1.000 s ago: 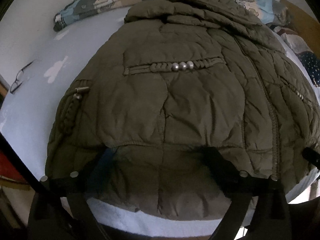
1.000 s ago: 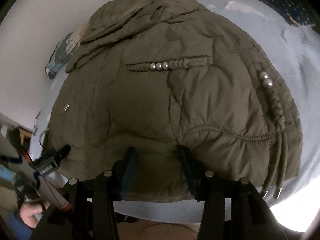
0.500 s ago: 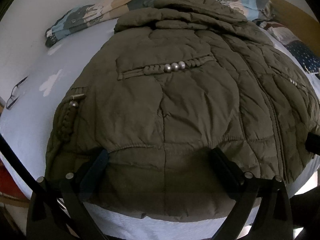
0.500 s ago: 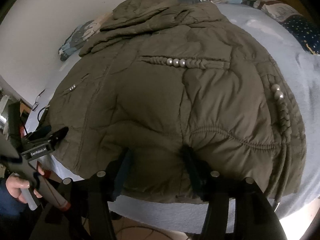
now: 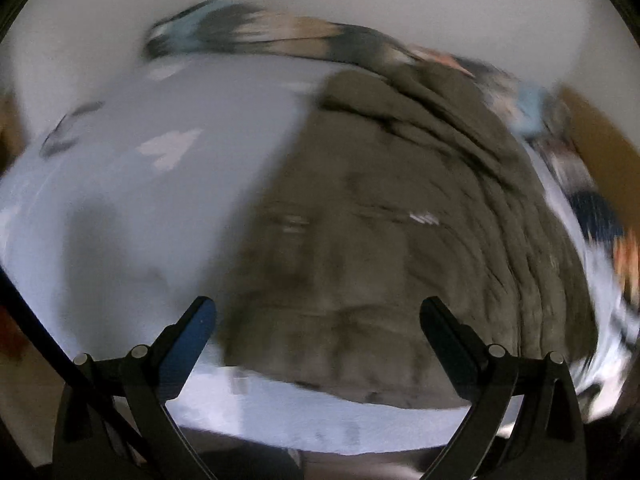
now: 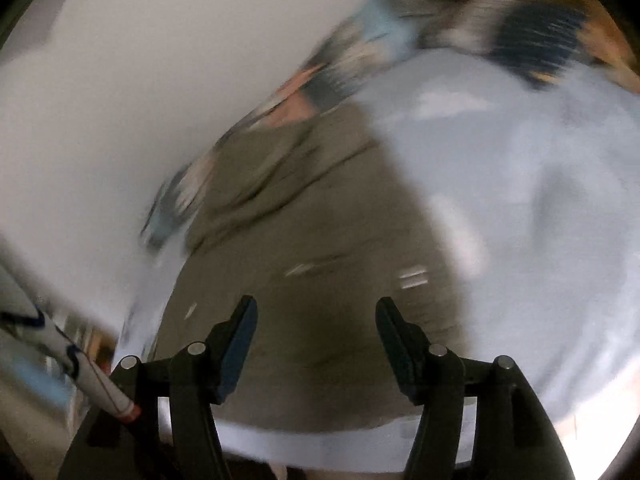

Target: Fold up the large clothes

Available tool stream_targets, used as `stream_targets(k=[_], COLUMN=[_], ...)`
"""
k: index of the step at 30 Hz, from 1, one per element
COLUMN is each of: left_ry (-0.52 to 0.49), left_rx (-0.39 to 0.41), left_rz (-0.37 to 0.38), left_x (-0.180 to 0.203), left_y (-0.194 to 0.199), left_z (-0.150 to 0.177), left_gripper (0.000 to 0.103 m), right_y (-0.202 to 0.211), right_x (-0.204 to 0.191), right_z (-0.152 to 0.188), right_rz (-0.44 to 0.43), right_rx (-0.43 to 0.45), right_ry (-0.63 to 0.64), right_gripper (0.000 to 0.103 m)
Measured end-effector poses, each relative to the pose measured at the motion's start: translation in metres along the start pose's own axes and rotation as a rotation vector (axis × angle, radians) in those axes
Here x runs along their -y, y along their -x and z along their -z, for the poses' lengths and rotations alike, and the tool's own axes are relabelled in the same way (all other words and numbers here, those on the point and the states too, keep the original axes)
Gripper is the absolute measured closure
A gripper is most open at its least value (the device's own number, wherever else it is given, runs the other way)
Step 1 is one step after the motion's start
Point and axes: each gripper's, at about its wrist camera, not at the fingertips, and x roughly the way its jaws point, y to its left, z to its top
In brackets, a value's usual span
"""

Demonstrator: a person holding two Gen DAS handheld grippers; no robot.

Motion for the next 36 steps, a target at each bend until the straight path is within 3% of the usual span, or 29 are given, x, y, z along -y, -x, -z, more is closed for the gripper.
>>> stream_targets(k=[4,7,13,20,26,29,31,33,34,36], left_ry=[0.238,0.304,0.393,0.491,0.398,0.292,0.208,0.118,0.078,0.043], left_rx=[-0.066,-0.114,-0.145,-0.206,-0.224,-0.216,-0.2,-0.18,-0.171,-0.16], left_rz=[0.018,0.054,0.124,0.193,0.211,0.228,0.221,0.177,0.151,0.118], left_x=[-0.054,-0.065,-0.074,-0.082,-0.056,-0.031,-0.012,0.006,0.014,0.02], left_y=[-0.013,-0.026,-0.04,-0.058,-0.065,-0.064,-0.062,-0.06,-0.059,-0.06], left_z=[-0.004,-0.001,0.007,0.022,0.023,0.023,0.023,0.025,0.026,0.026], left_gripper=[0.001,0.002,0.002,0.002,0.002,0.002,0.008,0.019,0.025,0.028], right_y=[0.0,-0.007,-0.02,-0.041,-0.051,-0.058,-0.059,-0.059,-0.058,-0.052], right_x=[0.055,0.074,0.082,0.072,0.057,0.049,0.043,0.031,0.023,0.014], right_z=[-0.001,0.006,0.012,0.025,0.035,0.042,0.048,0.057,0.058,0.058], right_rz=[0.081,0.069,0.033,0.015,0.017,0.003,-0.036,-0.085,-0.102,-0.095], right_rx=[-0.003,-0.032,-0.081,-0.148,-0.199,-0.229,-0.255,-0.279,-0.276,-0.244], right_ry=[-0.23,-0.33,-0.408,-0.383,-0.329,-0.313,-0.306,-0.273,-0.238,-0.192], right_gripper=[0.036,0.036,0.036,0.033,0.028,0.028,0.028,0.032,0.039,0.058])
